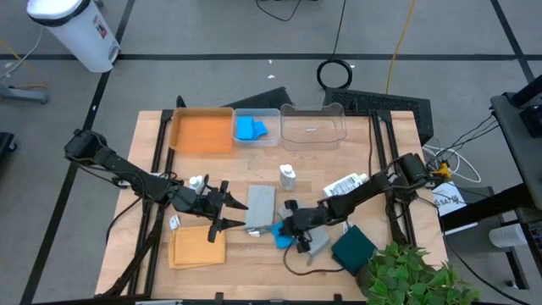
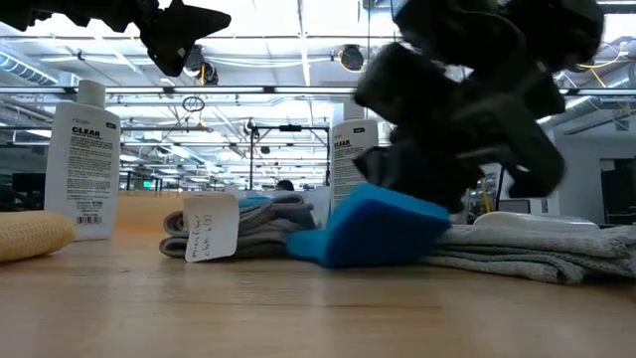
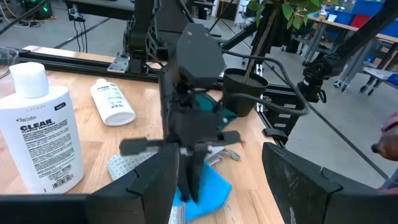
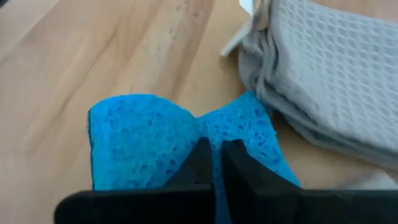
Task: Pick & Place Kitchen Items
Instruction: Put the blue sponge into the left transparent bin
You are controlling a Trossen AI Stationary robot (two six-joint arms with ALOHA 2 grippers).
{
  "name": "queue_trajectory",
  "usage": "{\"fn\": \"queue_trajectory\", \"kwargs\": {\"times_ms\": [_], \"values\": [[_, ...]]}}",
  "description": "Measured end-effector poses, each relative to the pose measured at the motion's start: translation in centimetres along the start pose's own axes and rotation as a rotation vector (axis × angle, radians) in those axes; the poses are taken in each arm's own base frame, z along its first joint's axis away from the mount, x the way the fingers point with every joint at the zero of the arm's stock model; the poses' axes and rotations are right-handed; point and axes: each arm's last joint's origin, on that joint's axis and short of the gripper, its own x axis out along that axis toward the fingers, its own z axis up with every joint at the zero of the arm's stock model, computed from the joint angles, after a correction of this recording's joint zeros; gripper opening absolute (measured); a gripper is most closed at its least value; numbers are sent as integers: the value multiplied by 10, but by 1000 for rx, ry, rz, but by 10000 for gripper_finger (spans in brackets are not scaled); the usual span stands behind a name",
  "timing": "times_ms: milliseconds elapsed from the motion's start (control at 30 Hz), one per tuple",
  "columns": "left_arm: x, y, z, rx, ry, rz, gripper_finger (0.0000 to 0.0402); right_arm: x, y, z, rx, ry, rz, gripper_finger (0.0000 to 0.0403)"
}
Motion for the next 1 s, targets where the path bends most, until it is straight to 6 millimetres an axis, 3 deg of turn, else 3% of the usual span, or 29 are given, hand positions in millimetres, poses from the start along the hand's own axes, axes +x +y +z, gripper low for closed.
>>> {"fn": "queue_trajectory", "kwargs": {"times_ms": [300,500,600,700,833,1000], "values": [[0,0,0,-12,-3,-1,237,-49,15,43,-121,-220,-44,2],[0,0,1,-22,-6,-2,237,-55,19,49,-59,-282,-23,5],[0,0,1,-22,-7,-2,237,-52,8,50,10,-286,-37,43],[0,0,1,-22,-7,-2,237,-41,-11,41,71,-229,-72,110],[0,0,1,-20,-7,-2,237,-26,-33,30,164,-174,48,194],[0,0,1,-18,-6,-2,237,-9,-40,12,192,-85,161,237]]}}
